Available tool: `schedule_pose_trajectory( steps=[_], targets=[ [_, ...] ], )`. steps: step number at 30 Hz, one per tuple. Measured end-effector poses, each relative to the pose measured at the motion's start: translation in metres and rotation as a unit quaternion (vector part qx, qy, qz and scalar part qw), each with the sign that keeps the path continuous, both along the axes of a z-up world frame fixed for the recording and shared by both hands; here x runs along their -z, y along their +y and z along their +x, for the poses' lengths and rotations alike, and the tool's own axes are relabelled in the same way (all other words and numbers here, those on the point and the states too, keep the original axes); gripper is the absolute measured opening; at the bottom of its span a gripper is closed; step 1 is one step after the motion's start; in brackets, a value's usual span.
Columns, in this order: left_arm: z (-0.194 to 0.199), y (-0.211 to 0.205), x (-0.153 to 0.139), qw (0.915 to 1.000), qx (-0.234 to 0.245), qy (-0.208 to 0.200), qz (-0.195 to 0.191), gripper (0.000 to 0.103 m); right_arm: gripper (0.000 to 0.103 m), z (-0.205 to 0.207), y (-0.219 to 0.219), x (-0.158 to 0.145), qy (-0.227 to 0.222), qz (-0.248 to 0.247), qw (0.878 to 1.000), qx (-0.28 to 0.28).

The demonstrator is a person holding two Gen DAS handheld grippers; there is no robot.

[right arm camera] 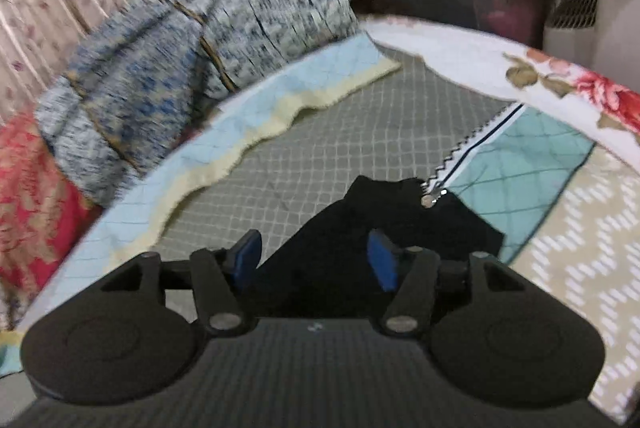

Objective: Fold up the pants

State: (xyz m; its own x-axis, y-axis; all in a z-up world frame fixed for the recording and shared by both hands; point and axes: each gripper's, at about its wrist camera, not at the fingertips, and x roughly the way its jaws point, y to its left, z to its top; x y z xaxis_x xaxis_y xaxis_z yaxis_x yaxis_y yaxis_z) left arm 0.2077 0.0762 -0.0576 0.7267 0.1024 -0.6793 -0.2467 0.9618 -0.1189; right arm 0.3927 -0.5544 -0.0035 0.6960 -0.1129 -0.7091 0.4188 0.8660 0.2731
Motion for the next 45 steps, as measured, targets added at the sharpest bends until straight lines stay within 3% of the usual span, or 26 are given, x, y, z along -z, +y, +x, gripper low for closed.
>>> schedule_pose_trajectory(
  steps=[2, 3, 4, 5, 7, 8, 9, 10, 11, 14, 19, 23, 29, 35, 38, 40, 43, 44, 45],
  targets=[
    [0.006, -0.011, 0.009, 0.9996, 0.017, 0.011, 0.020, 0.066, 0.062, 0.013, 0.007, 0.012, 0.023, -0.022, 0.999, 0.016],
    [0.008, -0.015, 0.014, 0.9992, 0.025, 0.017, 0.026, 0.050, 0.063, 0.020, 0.010, 0.019, 0.036, -0.029, 0.999, 0.027],
    [0.010, -0.019, 0.019, 0.9985, 0.034, 0.027, 0.033, 0.042, 0.063, 0.028, 0.008, 0.028, 0.050, -0.026, 0.998, 0.036],
    [0.011, -0.021, 0.022, 0.9978, 0.039, 0.035, 0.041, 0.025, 0.065, 0.034, 0.006, 0.039, 0.065, -0.014, 0.997, 0.041],
    [0.009, -0.029, 0.025, 0.9957, 0.048, 0.043, 0.067, 0.017, 0.064, 0.038, 0.010, 0.045, 0.063, -0.029, 0.997, 0.040],
    [0.005, -0.031, 0.023, 0.9953, 0.051, 0.037, 0.073, 0.014, 0.056, 0.042, 0.014, 0.046, 0.072, -0.044, 0.996, 0.036],
    [0.001, -0.034, 0.019, 0.9950, 0.054, 0.030, 0.078, 0.013, 0.027, 0.045, 0.018, 0.045, 0.075, -0.059, 0.995, 0.027],
    [-0.004, -0.038, 0.014, 0.9948, 0.054, 0.022, 0.083, 0.013, 0.009, 0.046, 0.020, 0.044, 0.075, -0.064, 0.995, 0.012],
    [-0.011, -0.040, 0.008, 0.9946, 0.054, 0.010, 0.088, 0.012, 0.007, 0.047, 0.017, 0.043, 0.077, -0.054, 0.996, 0.004],
    [-0.033, -0.046, -0.013, 0.9936, 0.049, -0.022, 0.100, 0.012, 0.006, 0.033, 0.006, 0.037, 0.050, -0.027, 0.998, 0.012],
    [-0.083, -0.050, -0.056, 0.9915, 0.044, -0.070, 0.100, 0.012, 0.006, -0.021, -0.009, 0.005, -0.044, 0.038, 0.998, 0.031],
    [-0.131, -0.056, -0.081, 0.9905, 0.036, -0.099, 0.089, 0.012, 0.006, -0.079, -0.027, -0.021, -0.097, 0.091, 0.990, 0.036],
    [-0.218, -0.067, -0.097, 0.9900, 0.035, -0.120, 0.064, 0.012, 0.006, -0.193, -0.043, -0.038, -0.148, 0.123, 0.981, 0.031],
    [-0.297, -0.074, -0.082, 0.9939, 0.016, -0.105, 0.027, 0.012, 0.006, -0.308, -0.062, -0.013, -0.153, 0.147, 0.976, 0.053],
    [-0.329, -0.076, -0.063, 0.9967, 0.005, -0.081, 0.001, 0.012, 0.007, -0.349, -0.072, 0.017, -0.123, 0.154, 0.977, 0.083],
    [-0.341, -0.080, -0.046, 0.9988, -0.003, -0.050, 0.000, 0.021, 0.007, -0.366, -0.072, 0.042, -0.092, 0.157, 0.978, 0.104],
    [-0.352, -0.084, -0.025, 0.9999, -0.010, -0.001, -0.011, 0.027, 0.020, -0.375, -0.075, 0.075, -0.036, 0.174, 0.974, 0.142],
    [-0.358, -0.085, -0.024, 0.9998, -0.008, 0.001, -0.016, 0.027, 0.023, -0.379, -0.078, 0.079, -0.050, 0.193, 0.968, 0.150],
    [-0.364, -0.083, -0.027, 0.9997, -0.006, -0.005, -0.023, 0.031, 0.035, -0.384, -0.080, 0.077, -0.062, 0.198, 0.963, 0.169]
  ],
)
